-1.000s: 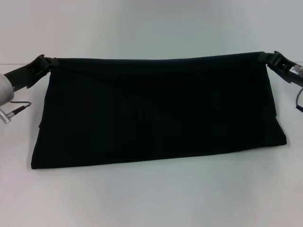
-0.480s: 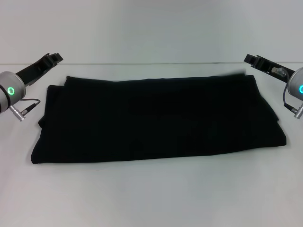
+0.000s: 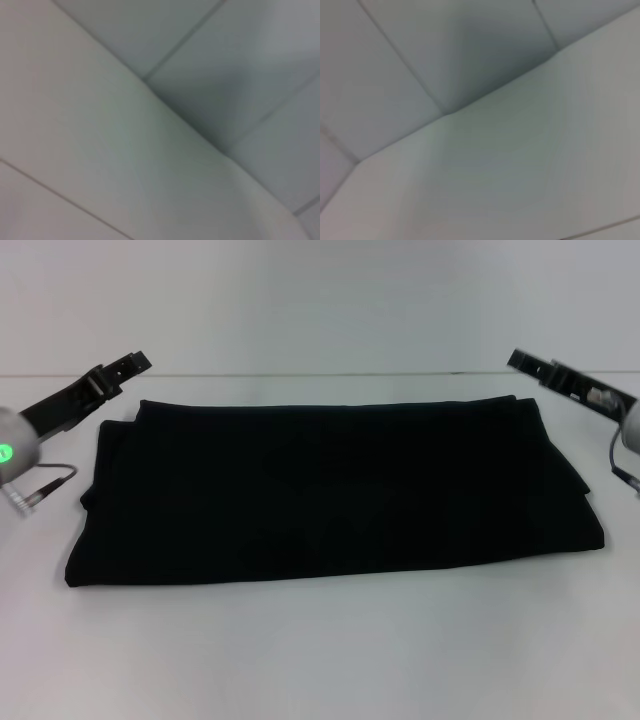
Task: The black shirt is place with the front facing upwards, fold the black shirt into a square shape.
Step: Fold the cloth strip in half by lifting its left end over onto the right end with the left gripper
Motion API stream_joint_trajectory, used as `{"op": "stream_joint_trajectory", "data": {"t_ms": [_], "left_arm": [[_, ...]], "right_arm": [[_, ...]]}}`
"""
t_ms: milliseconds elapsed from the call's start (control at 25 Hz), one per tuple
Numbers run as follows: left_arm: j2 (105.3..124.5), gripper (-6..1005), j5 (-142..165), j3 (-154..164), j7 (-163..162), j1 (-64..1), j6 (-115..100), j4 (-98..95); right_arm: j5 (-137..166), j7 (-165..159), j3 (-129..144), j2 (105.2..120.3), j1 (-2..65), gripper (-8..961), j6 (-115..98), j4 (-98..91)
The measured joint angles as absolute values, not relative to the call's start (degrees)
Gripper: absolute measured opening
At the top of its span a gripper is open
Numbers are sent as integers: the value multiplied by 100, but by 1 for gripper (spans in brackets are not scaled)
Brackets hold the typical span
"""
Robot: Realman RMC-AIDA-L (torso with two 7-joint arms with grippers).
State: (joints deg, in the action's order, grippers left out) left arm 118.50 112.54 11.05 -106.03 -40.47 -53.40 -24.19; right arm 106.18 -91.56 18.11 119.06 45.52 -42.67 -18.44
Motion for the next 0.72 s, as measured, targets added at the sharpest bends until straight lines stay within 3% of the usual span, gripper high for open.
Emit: {"op": "stream_joint_trajectory", "data": {"t_ms": [120,160,360,440,640,720], "left_arm": [[11599,545,11253,1159,-10742,-3706,-6242,-2366],[11467,563,11271,1241,-10855,-3519,-6718,-2358],[11202,692,11276,1595,-11340,-2933,-7725,-2492],[11145,801,11293,1814,-11683,-2740,-7992,-2666],[11150,911,11716,2007,-12641,-2256,-8549,-3321],[11149,909,12005,2009,-13018,-2141,-8711,-3479]], "right_arm": [[10627,-8623,2169,11853,4293,673,-5019,-1890],[10627,-8441,2291,11850,4213,680,-5243,-1915],[10628,-7182,2842,11883,3722,713,-6717,-2097],[10628,-6559,3085,11915,3503,726,-7179,-2174],[10628,-5441,3497,11948,3111,859,-7780,-2181],[10627,-5097,3641,11955,2999,893,-7928,-2159]]}}
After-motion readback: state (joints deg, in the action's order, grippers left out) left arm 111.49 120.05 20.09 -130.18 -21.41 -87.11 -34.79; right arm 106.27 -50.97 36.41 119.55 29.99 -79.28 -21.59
